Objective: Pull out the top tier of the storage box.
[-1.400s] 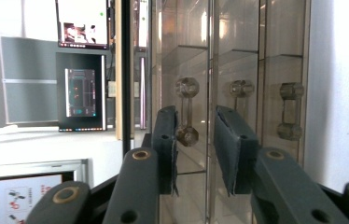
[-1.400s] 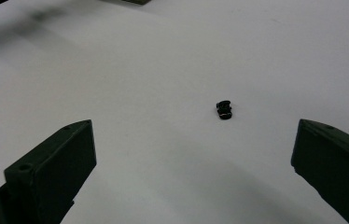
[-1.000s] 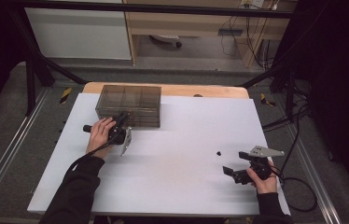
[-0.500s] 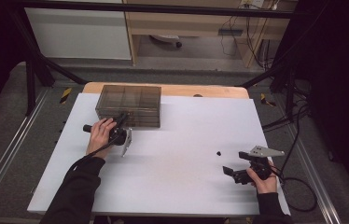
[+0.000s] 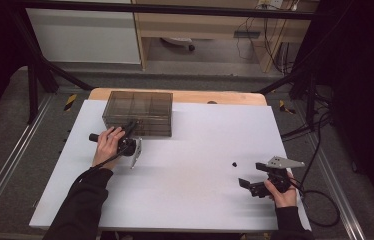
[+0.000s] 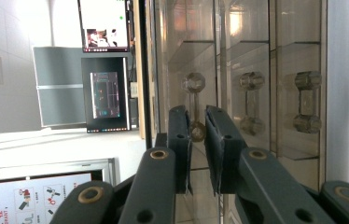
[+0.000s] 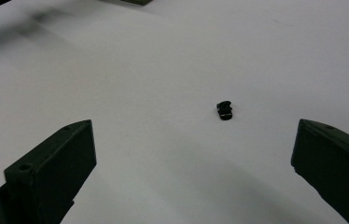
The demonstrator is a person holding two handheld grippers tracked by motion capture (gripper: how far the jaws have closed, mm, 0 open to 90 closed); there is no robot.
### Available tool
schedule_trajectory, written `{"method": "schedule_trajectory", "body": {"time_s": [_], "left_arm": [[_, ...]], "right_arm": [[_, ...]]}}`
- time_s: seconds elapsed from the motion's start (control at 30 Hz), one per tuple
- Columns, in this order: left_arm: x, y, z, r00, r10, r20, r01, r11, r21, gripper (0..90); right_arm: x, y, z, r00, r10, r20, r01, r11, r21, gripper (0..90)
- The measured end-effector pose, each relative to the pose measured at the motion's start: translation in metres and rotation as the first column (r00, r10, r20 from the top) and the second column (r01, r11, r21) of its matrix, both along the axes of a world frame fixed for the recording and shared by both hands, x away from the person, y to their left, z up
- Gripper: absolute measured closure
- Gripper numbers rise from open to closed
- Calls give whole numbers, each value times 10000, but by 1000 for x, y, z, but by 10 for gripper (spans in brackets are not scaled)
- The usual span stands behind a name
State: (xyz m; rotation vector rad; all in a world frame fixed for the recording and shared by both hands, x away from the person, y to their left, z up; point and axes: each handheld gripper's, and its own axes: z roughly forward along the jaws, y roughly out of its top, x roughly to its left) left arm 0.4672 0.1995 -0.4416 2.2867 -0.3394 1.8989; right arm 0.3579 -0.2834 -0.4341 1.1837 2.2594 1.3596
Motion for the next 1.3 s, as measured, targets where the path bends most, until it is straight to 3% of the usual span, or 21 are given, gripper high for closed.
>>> {"method": "schedule_trajectory", "body": {"time_s": [1.3], "left_arm": [[-21,4,-1,9998,-178,61,179,9998,-77,806]], "right_arm": [[0,-1,1,10000,-53,36,53,10000,14,7]]}}
